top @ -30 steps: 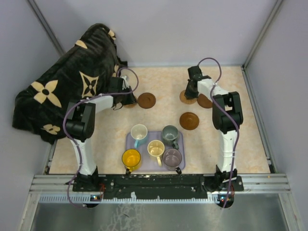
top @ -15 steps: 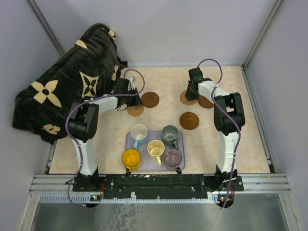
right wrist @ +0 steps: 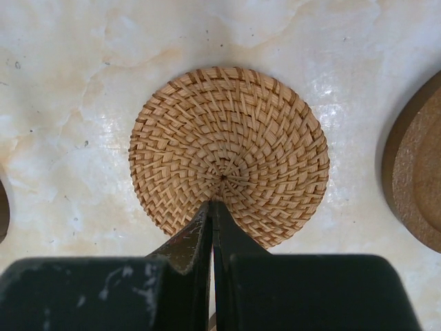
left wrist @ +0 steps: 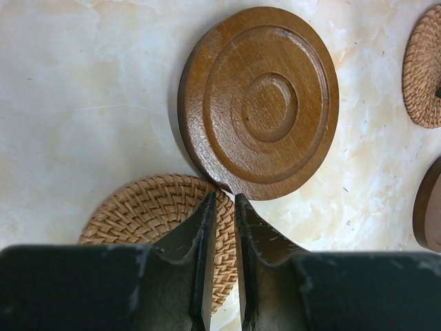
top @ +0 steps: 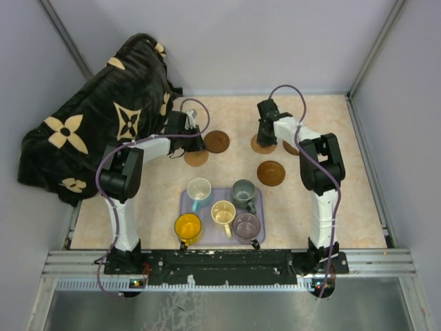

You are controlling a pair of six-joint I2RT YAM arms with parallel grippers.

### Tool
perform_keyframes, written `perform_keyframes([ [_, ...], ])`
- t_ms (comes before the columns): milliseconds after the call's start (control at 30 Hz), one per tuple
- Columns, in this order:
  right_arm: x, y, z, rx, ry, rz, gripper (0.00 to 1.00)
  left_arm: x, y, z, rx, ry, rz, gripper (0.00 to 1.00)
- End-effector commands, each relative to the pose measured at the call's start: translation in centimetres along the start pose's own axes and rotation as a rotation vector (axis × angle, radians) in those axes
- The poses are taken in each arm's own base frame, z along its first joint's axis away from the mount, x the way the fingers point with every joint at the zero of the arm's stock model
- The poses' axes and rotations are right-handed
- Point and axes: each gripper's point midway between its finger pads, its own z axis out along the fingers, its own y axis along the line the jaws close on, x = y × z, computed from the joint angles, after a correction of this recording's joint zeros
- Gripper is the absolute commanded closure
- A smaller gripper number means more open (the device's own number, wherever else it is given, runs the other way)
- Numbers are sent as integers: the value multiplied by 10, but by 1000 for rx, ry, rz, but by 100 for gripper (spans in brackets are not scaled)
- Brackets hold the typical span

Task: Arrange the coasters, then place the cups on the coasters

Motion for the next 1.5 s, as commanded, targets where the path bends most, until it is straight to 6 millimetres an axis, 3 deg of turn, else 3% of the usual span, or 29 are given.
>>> perform_keyframes([
  [0,30,-2,9,33,102,-38,100,17,-5,11,21,59,24,77],
  [367,22,-1,13,49,91,-31,100,28,-19,19,43,99,66,77],
  [567,6,0,18,48,76,-18,100,41,-28,19,50,133,93,78],
  [667,-5,2,11,41,45,-28,100,40,-28,12,39,123,96,78],
  [800,-27,8,-12,7,-32,-55,95,22,-34,-2,31,63,120,78],
  [967,-59,18,-51,-39,-138,-91,89,-18,-54,-29,50,-48,163,77],
  [1133,-71,37,-75,-118,-187,-122,88,-41,-71,-55,84,-133,188,76],
  [1267,-68,63,-77,-212,-180,-150,89,-28,-64,-62,61,-112,171,76],
  [1467,-57,102,-69,-268,-160,-221,91,30,-38,-62,18,-19,99,78],
])
